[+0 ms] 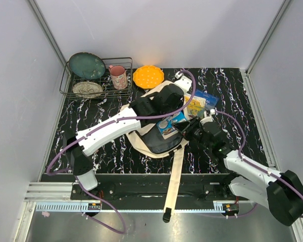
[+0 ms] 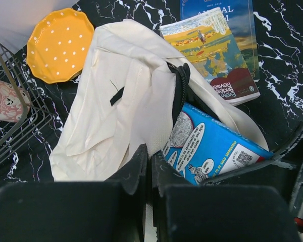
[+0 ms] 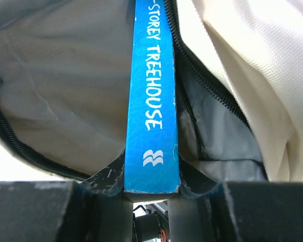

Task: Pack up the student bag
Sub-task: Place the book in the student bag.

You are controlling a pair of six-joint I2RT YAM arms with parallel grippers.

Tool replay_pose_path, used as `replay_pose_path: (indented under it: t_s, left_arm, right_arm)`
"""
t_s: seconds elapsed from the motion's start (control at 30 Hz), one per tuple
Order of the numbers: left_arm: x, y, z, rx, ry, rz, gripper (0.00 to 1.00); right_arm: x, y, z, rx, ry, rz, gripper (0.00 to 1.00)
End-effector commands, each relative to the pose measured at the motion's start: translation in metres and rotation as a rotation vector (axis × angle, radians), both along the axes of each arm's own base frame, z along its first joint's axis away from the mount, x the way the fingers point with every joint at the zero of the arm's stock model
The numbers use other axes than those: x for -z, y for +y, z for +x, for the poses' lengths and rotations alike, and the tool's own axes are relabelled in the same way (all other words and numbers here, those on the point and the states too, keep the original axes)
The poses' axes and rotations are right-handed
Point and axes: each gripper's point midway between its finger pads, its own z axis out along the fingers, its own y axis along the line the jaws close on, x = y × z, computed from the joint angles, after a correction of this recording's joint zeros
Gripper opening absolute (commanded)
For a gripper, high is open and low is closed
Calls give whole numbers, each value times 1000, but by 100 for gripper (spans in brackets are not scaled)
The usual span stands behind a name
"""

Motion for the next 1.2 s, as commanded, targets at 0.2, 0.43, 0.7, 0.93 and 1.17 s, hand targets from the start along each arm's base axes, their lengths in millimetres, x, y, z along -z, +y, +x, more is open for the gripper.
replay_pose_path:
  t_s: [0.2,0.43,0.7,0.93,1.17]
  left_arm:
    - [-75,-7,-2,28,-100,-223,0]
    - [-71,-6,-2,17,-94,-222,0]
    - [-69,-4,-1,22,-96,-221,0]
    - [-67,0,0,22,-98,-229,0]
    - [-55,10,4,-3,-82,-219,0]
  right_arm:
    - [-27,42,47,-17,-100,129,0]
    - [-41,64,66,1,-203,141,0]
    - [-13,86,66,-33,-171,151,0]
    - [25,96,76,-16,-101,72,17]
    - [31,81,75,11,-90,-109,73]
